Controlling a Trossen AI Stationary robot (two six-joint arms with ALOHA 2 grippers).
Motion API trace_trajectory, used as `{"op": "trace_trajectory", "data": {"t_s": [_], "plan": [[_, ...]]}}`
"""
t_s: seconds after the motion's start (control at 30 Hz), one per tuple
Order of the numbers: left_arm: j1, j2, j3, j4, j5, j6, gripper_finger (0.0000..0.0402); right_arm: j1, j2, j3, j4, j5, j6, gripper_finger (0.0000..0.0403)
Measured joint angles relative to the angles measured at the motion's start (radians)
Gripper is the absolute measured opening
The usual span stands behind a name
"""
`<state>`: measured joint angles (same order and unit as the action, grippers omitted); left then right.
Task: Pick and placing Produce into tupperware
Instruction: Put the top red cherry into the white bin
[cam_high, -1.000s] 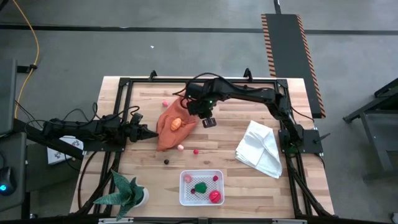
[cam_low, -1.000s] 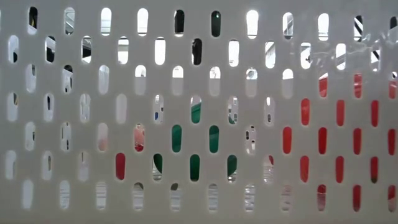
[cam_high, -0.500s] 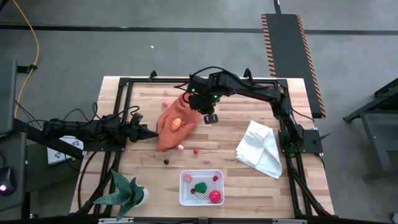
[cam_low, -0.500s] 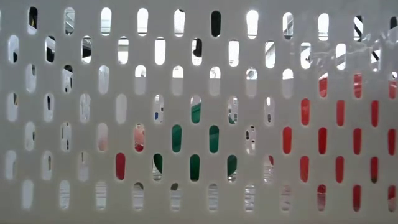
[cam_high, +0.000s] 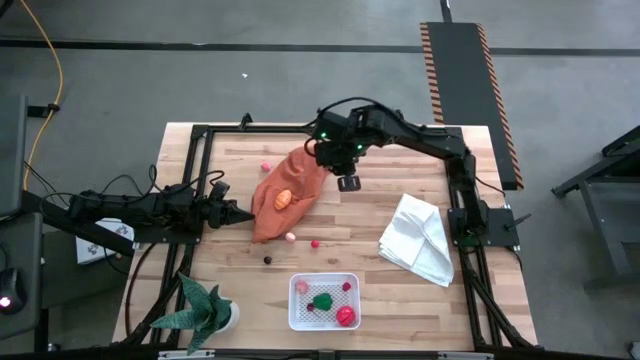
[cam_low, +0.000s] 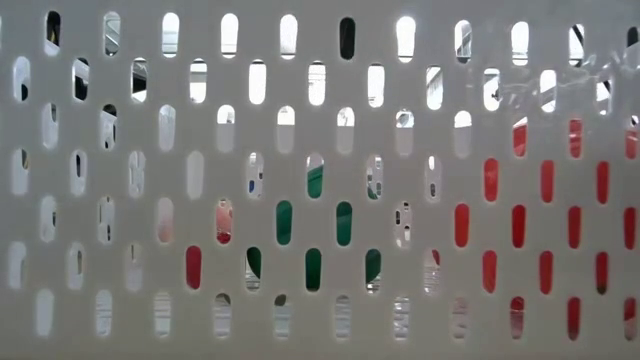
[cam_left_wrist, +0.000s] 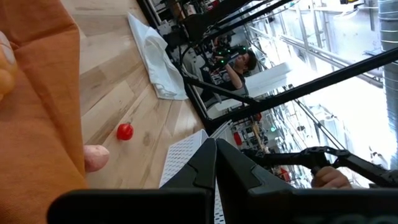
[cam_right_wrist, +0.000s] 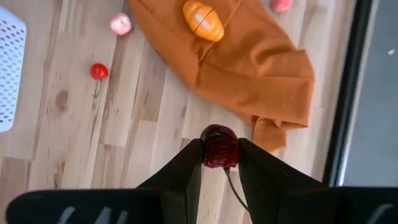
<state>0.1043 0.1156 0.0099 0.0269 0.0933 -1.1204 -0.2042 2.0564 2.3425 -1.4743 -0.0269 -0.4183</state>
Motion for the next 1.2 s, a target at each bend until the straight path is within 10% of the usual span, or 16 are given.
{"op": "trace_trajectory", "data": {"t_s": [1.0, 1.2], "plan": [[0.000, 0.000, 0.000, 0.000, 0.000, 0.000, 0.0001, 0.048, -0.341, -0.002, -0.071, -0.132, 0.035, 0.0087], [0.000, 0.000, 0.000, 0.000, 0.000, 0.000, 0.0001, 0.088, -0.446, -0.182, -0.053, -0.167, 0.009, 0.0087]]}}
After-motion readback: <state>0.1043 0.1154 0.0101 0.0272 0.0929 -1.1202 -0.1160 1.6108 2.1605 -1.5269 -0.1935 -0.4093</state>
